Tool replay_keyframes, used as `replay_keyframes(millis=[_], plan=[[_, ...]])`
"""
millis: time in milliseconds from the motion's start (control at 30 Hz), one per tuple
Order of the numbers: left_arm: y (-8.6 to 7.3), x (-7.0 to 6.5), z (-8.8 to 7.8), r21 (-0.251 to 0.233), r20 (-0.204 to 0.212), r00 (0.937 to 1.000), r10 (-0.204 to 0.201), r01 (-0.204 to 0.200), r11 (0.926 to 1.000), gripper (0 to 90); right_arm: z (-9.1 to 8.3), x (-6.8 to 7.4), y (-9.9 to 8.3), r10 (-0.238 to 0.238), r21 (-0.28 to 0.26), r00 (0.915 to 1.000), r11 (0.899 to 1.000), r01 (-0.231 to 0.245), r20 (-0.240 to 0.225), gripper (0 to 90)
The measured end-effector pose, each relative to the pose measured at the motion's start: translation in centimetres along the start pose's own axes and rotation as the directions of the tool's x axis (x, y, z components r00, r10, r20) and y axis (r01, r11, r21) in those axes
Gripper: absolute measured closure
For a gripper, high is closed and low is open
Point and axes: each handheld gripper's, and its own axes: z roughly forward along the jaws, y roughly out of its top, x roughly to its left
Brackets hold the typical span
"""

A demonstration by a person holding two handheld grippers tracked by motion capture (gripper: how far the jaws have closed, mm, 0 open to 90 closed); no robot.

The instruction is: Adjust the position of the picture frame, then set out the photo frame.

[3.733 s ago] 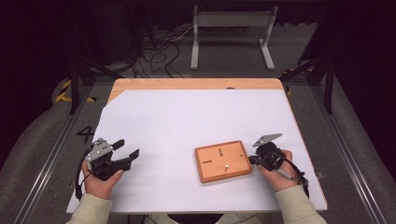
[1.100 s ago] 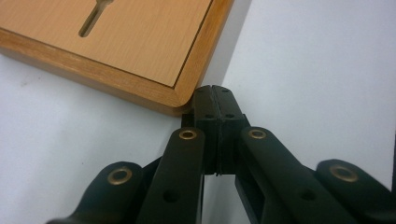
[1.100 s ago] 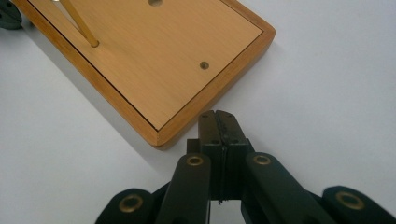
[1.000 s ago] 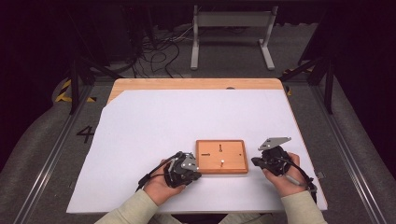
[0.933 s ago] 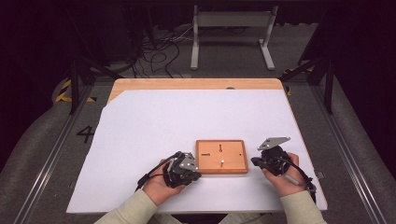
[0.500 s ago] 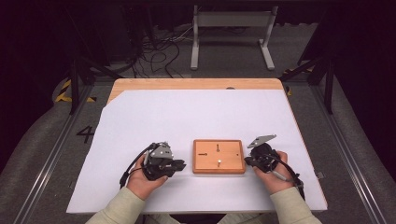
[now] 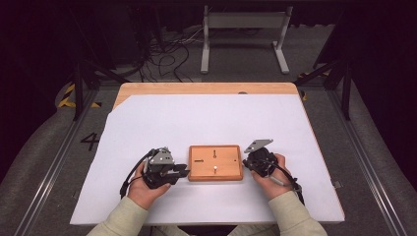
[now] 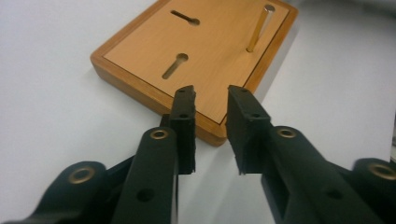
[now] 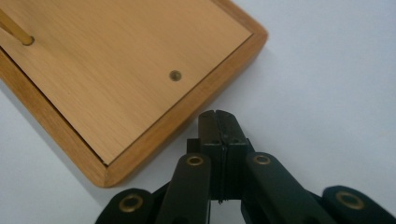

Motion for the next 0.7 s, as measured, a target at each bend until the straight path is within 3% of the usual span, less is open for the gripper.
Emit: replay_keyframes(millis=[33, 67, 167, 233, 267, 333, 600, 700], plan=[[0.1, 0.0, -0.1, -0.006, -0.008, 1.0, -0.001, 0.001, 1.0, 66.7, -0.6, -0.2, -0.1, -0.006, -0.028, 0.9999, 1.0, 0.005, -0.016, 89.9], [0.1, 0.0, -0.2, -0.012, -0.023, 0.9997, -0.001, 0.001, 0.9999, 63.8, -1.1, -0.3, -0.2, -0.015, -0.05, 0.9996, 0.999, 0.014, -0.024, 84.1], [0.2, 0.1, -0.9, -0.05, -0.047, 0.9984, -0.03, 0.027, 0.9984, 59.2, -3.0, -0.9, -0.4, -0.043, -0.135, 0.999, 0.99, 0.042, -0.011, 71.8], [0.3, 0.1, -1.3, -0.074, -0.055, 0.9976, -0.044, 0.04, 0.9965, 56.1, -4.1, -1.2, -0.6, -0.026, -0.19, 0.9995, 0.982, 0.023, -0.017, 66.5], [0.3, 0.1, -1.3, -0.074, -0.055, 0.9976, -0.044, 0.04, 0.9965, 55.3, -4.1, -1.2, -0.6, -0.026, -0.19, 0.9995, 0.982, 0.023, -0.017, 66.5], [0.6, 0.0, -1.8, -0.12, -0.057, 0.9969, -0.054, 0.047, 0.9917, 51.8, -5.3, -1.6, -0.8, -0.009, -0.237, 0.9998, 0.972, 0.004, -0.02, 61.3], [1.7, -0.8, -1.7, -0.178, -0.035, 0.9988, -0.035, 0.028, 0.9836, 35.4, -7.0, -3.1, -1.8, 0.053, -0.289, 0.9984, 0.956, -0.057, -0.019, 56.8], [2.1, -1.2, -1.3, -0.198, -0.029, 0.9988, -0.039, 0.032, 0.9798, 32.5, -7.1, -3.4, -2.0, 0.061, -0.291, 0.998, 0.955, -0.063, -0.016, 56.6]])
